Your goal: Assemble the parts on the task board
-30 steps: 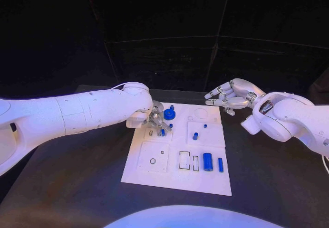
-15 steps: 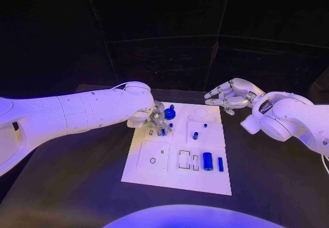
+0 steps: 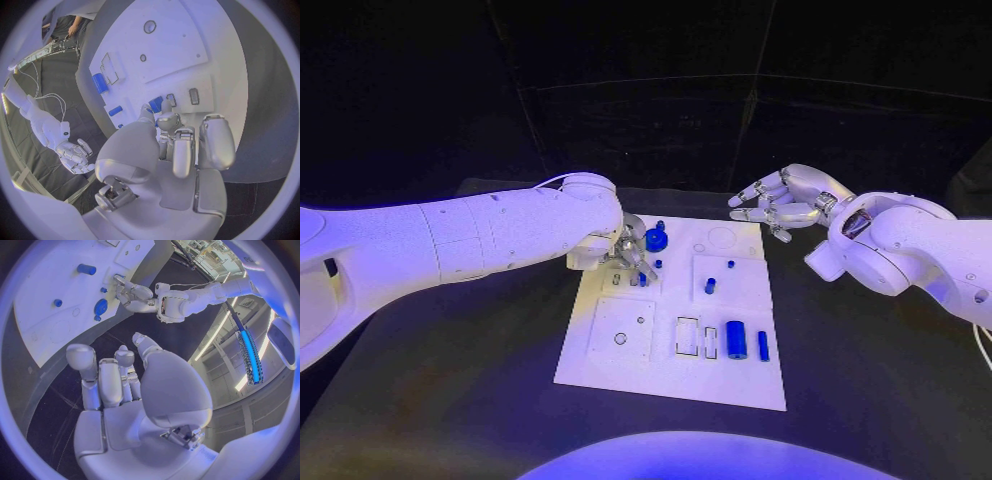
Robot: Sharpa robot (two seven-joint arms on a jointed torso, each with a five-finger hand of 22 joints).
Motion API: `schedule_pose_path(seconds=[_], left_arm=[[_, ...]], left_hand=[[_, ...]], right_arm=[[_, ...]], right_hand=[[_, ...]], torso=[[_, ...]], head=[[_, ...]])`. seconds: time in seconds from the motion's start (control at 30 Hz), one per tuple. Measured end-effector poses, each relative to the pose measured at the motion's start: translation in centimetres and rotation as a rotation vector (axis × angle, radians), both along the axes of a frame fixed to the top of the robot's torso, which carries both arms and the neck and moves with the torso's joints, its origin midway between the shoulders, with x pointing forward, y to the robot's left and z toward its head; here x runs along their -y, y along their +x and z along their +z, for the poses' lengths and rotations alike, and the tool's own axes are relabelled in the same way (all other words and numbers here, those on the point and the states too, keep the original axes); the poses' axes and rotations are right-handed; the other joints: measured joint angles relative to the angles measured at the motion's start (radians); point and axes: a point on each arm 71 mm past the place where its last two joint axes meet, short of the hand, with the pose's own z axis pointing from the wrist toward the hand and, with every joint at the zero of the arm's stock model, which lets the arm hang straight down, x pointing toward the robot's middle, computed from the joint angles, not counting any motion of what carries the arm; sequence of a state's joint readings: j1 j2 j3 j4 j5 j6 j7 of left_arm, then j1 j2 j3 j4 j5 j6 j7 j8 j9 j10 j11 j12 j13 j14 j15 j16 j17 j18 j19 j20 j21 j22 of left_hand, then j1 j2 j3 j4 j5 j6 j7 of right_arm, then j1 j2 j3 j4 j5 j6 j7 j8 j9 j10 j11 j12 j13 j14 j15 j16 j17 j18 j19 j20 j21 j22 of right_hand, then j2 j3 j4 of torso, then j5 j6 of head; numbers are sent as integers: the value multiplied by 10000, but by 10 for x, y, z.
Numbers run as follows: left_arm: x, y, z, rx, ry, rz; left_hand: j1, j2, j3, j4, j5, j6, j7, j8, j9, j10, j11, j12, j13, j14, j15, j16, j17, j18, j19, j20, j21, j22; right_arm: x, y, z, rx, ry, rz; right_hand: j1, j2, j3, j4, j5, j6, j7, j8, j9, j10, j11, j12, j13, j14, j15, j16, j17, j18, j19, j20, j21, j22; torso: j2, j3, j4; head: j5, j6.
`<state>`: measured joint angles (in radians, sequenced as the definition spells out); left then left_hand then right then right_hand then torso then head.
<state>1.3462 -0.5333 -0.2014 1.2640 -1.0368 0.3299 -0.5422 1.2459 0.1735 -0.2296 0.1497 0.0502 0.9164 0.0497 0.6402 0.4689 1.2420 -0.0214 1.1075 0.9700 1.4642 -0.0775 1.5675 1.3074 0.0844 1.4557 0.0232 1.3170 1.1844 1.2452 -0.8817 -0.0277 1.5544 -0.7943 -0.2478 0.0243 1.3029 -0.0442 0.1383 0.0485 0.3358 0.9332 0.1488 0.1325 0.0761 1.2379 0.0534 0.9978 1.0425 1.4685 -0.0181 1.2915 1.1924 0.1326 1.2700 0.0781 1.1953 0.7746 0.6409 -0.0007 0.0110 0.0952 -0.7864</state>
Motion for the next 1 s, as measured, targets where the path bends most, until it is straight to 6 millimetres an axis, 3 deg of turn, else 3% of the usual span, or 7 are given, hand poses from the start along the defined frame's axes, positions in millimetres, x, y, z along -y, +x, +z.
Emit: schedule_pose_path(seconds=[0.2, 0.33, 0.47, 0.6, 0.63, 0.8, 1.0], left_arm=[[1, -1, 1, 31, -56, -12], [0, -1, 2, 40, -217, 121], [-6, -5, 1, -75, -563, 430], [-13, -8, 2, -156, -972, 806], [-14, -9, 2, -164, -1058, 882], [-23, -13, 4, -99, -1466, 1304], [-29, -16, 7, 254, -1867, 1771]], left_hand=[[934, 251, 898, -899, -34, -222, -69, -47, -7, -50, -35, -3, -1, 30, -102, 0, 0, 0, -44, -42, 0, -1], [1272, 328, 1080, -785, -40, -361, -37, -167, -23, -93, -22, -89, 18, 30, -102, 0, -1, 1, -77, -74, 0, -1], [1118, 349, 1525, -342, 49, -399, -33, -208, 132, -73, -42, -117, 18, 30, -102, 0, 0, 1, -109, -42, 0, -5], [76, -230, 3094, -596, 85, -392, -24, -104, 291, 48, -71, -117, 56, 30, -102, 0, -1, 1, -110, -40, 0, 4], [-361, -473, 4212, -1185, 84, -368, -1, -79, 330, 73, -71, -117, 70, 30, -102, 0, 0, 1, -111, -40, 0, 20], [-1280, -1090, 5986, -1450, 84, -354, 13, 76, 562, 143, -3, -117, 134, 30, -102, 0, 0, 1, -116, -34, -41, 71], [-1552, -1361, 6689, -1442, 43, -338, 29, 155, 698, 216, -3, 31, 313, 30, -102, 0, -1, 1, -115, -34, -41, 206]], right_arm=[[1, 1, 0, -4, -15, -30], [1, 2, -1, -9, -36, -52], [2, 4, -2, 10, -119, -96], [3, 6, -3, 46, -244, -136], [3, 7, -3, 52, -273, -145], [4, 9, -4, 99, -427, -152], [4, 9, -4, 165, -561, -138]], right_hand=[[0, 0, 29, 29, 46, 0, 0, 0, -7, 0, 1, 0, -24, 0, 0, 0, -20, 0, 0, 0, -40, -28], [0, 0, 29, 29, 46, 0, 0, 37, -7, 1, 1, 0, -23, 0, 0, -44, -27, 0, 0, 0, -40, -37], [0, 0, 29, 29, 89, 0, 0, 36, -6, -37, 39, -43, -59, 0, 0, -85, -80, -1, 0, 0, -86, -86], [0, 0, 29, 29, 89, 0, 0, 36, -13, -37, 39, -43, -80, 0, 0, -114, -122, -1, -21, 21, -91, -129], [0, 0, 29, 29, 89, 0, 0, 36, -15, -37, 39, -43, -81, 0, 0, -114, -125, -2, -36, 36, -91, -136], [0, 0, 28, 29, 88, 0, 0, 35, -15, -74, 2, -117, -134, 0, 0, -169, -183, -1, -36, 37, -145, -203], [0, 0, 49, 49, 88, 0, 0, 35, -14, -110, 38, -162, -163, 0, 0, -206, -207, -2, -69, 3, -187, -247]], torso=[[4, -1, 0], [5, -2, 0], [6, -4, 0], [4, -5, 0], [4, -3, 6], [3, 2, 18], [2, 10, 21]], head=[[1, -10], [12, -25], [12, -35], [5, -50], [5, -51], [5, -52], [34, -48]])
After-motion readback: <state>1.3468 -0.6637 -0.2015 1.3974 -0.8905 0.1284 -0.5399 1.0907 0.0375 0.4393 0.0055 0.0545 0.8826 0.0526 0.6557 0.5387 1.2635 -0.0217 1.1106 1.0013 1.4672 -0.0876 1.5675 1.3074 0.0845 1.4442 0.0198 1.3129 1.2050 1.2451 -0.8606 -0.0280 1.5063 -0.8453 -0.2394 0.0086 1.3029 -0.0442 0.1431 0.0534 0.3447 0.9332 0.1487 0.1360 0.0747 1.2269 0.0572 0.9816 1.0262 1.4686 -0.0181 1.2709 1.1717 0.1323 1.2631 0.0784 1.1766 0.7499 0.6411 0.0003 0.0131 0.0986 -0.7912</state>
